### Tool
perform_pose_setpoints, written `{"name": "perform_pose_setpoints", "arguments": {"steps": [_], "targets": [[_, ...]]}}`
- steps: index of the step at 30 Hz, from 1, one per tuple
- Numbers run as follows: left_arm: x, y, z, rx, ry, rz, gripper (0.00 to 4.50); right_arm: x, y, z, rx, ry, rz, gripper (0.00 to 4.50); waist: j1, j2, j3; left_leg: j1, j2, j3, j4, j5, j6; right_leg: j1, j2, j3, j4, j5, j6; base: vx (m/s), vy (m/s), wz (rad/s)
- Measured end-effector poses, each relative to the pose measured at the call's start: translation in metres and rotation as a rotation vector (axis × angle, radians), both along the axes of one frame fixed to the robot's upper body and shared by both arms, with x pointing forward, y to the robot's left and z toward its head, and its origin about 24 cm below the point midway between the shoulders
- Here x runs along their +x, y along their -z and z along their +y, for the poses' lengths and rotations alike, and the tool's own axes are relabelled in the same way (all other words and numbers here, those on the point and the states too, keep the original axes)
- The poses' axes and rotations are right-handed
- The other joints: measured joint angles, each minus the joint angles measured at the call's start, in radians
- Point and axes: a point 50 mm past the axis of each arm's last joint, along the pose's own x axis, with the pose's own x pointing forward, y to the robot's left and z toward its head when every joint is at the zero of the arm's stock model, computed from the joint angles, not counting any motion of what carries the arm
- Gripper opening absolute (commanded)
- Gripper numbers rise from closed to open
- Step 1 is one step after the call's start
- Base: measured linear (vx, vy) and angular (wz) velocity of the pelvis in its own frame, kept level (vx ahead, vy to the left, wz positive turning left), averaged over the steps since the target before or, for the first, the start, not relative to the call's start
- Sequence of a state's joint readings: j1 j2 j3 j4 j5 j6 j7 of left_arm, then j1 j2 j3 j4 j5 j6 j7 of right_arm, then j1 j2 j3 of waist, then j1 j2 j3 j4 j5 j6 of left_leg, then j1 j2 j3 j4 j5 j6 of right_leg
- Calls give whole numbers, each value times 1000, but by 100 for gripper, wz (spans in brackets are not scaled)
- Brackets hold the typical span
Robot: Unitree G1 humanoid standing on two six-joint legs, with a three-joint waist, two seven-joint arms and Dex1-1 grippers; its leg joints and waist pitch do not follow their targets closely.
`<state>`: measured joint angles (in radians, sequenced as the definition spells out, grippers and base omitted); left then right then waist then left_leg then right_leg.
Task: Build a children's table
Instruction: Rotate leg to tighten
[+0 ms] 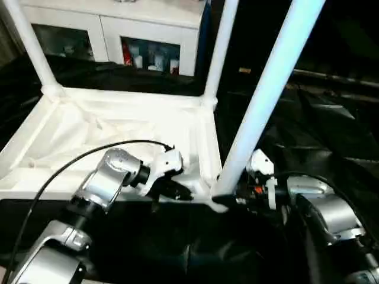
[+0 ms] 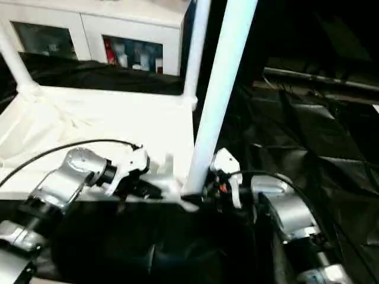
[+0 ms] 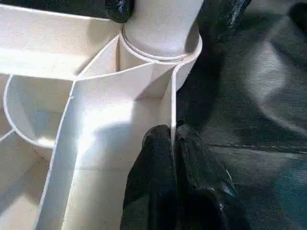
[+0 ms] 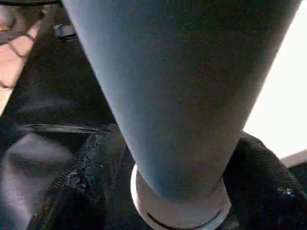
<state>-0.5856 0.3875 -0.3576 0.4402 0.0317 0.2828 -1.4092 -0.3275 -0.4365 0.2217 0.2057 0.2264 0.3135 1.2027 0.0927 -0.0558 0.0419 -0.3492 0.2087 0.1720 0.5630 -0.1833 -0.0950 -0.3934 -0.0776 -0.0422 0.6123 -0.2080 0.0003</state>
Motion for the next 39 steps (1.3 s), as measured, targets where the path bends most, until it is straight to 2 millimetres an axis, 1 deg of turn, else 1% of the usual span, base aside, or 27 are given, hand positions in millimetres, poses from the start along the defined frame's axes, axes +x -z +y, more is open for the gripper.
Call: {"name": "perform_pose_setpoints", "arguments": {"steps": [1, 2, 4, 5, 6, 7, 9, 15, 19, 22, 24, 25, 27, 28, 32, 33, 34, 36, 38, 39], "targets": [[-1, 0, 0, 2, 4, 4, 0, 0, 0, 0, -1, -7, 3, 298, 0, 0, 0, 0, 0, 0, 0, 0, 0, 0, 0, 0, 0, 0, 0, 0, 0, 0], [-1, 0, 0, 2, 7, 5, 0, -1, 0, 0, -2, -12, 5, 298, 1, 0, 0, 0, 0, 0, 0, 0, 0, 0, 0, 0, 1, 0, 0, 0, 0, 0], [-2, 0, 0, 1, 13, 9, 0, -1, -1, -1, -2, -17, 16, 278, 2, 0, 0, 0, 0, 0, 0, 0, 0, 0, 0, 0, 1, 0, 0, 0, 0, 0], [-3, 0, 0, 1, 18, 14, 0, -2, -1, -2, -2, -21, 25, 278, 3, 0, 0, 0, 0, 0, 0, 0, 0, 0, 0, 0, 1, 0, 0, 0, 0, 0], [-3, 0, 0, 1, 21, 19, 0, -2, -1, -2, -3, -24, 31, 260, 4, 0, 0, 0, 0, 0, 1, 0, 0, 0, 0, 0, 1, 0, 0, 0, 0, 0], [-4, 0, 0, 2, 24, 20, 0, -3, -1, -2, -4, -30, 33, 260, 5, 0, 0, 0, 0, 0, 1, 0, 0, 0, 0, 0, 1, 0, 0, 0, 0, 0], [-5, 1, 1, 1, 27, 24, 0, -3, -1, -2, -8, -40, 34, 233, 6, 0, 0, 0, 0, 0, 1, 0, 0, 0, 0, 0, 1, 0, 0, 0, 0, 0], [-6, 1, 1, -3, 10, 21, 0, -3, -1, -1, -12, -39, 28, 214, 6, -1, -1, 0, 0, 0, 2, 0, 0, 2, 0, 0, 3, 0, 0, 0, 0, 0], [-5, 1, 3, -6, -6, 17, 0, -3, 0, 0, -11, -27, 30, 211, 6, 3, -1, 1, 0, 0, 2, 0, 0, 4, 0, 0, 3, 0, 0, 0, 0, 0], [-3, 3, 3, -7, -38, -5, 0, -1, 2, 1, 9, 39, 31, 210, 6, 4, -1, 2, 0, -1, 2, 0, 0, 5, 0, 0, 4, 1, 0, 0, 0, 0], [3, 4, 2, -9, -98, -28, 0, 4, 6, 2, 28, 133, 29, 209, 6, 2, -1, 3, 0, -1, 2, 0, 0, 6, 0, 0, 4, 2, -1, 0, 0, 0], [11, 5, -3, -7, -176, -57, 0, 12, 10, 4, 50, 267, 25, 209, 4, 1, -1, 4, 0, -1, 2, 1, -1, 6, 0, 0, 4, 3, -1, 0, 0, 0], [23, 5, -12, 9, -287, -101, 0, 29, 12, 11, 49, 462, 4, 207, -7, 4, -1, 5, 0, -3, 2, 1, -2, 6, -1, 1, 2, 3, 2, -30, 1, -4], [25, 6, -17, 7, -314, -112, 0, 34, 12, 12, 41, 517, -5, 205, -8, 6, 0, 6, -1, -3, 3, 2, -2, 6, -1, 1, 0, 3, 2, 0, 0, 0], [33, 10, -34, 2, -427, -138, 0, 49, 16, 20, 33, 752, -12, 200, -8, 5, -1, 11, -1, -3, 2, 2, -2, 9, -1, 2, -1, 3, 3, 0, 0, 0], [37, 12, -42, 12, -471, -156, 0, 56, 17, 27, 35, 866, -10, 199, -6, 4, -2, 14, -1, -3, 2, 2, -2, 9, -1, 1, -1, 3, 3, 0, 0, 0], [40, 10, -49, 24, -495, -181, 0, 61, 17, 31, 26, 940, -15, 199, -6, 4, -2, 15, -1, -4, 1, 2, -2, 8, -1, 1, -1, 3, 3, 0, 0, 0], [41, 12, -56, 28, -520, -199, 0, 66, 17, 35, 9, 1013, -24, 199, -5, 5, -2, 15, -2, -3, 1, 2, -2, 9, -1, 2, -2, 3, 3, 0, 0, 0], [41, 13, -58, 25, -525, -204, 0, 68, 17, 37, -4, 1036, -39, 199, -5, 6, -2, 15, -2, -3, 1, 2, -2, 10, -1, 2, -2, 4, 4, 0, 0, 0], [42, 13, -58, 24, -524, -209, 0, 69, 16, 38, -13, 1037, -50, 199, -5, 10, -2, 15, -2, -4, 1, 2, -2, 10, -1, 2, -2, 4, 4, 0, 0, 0]]}}
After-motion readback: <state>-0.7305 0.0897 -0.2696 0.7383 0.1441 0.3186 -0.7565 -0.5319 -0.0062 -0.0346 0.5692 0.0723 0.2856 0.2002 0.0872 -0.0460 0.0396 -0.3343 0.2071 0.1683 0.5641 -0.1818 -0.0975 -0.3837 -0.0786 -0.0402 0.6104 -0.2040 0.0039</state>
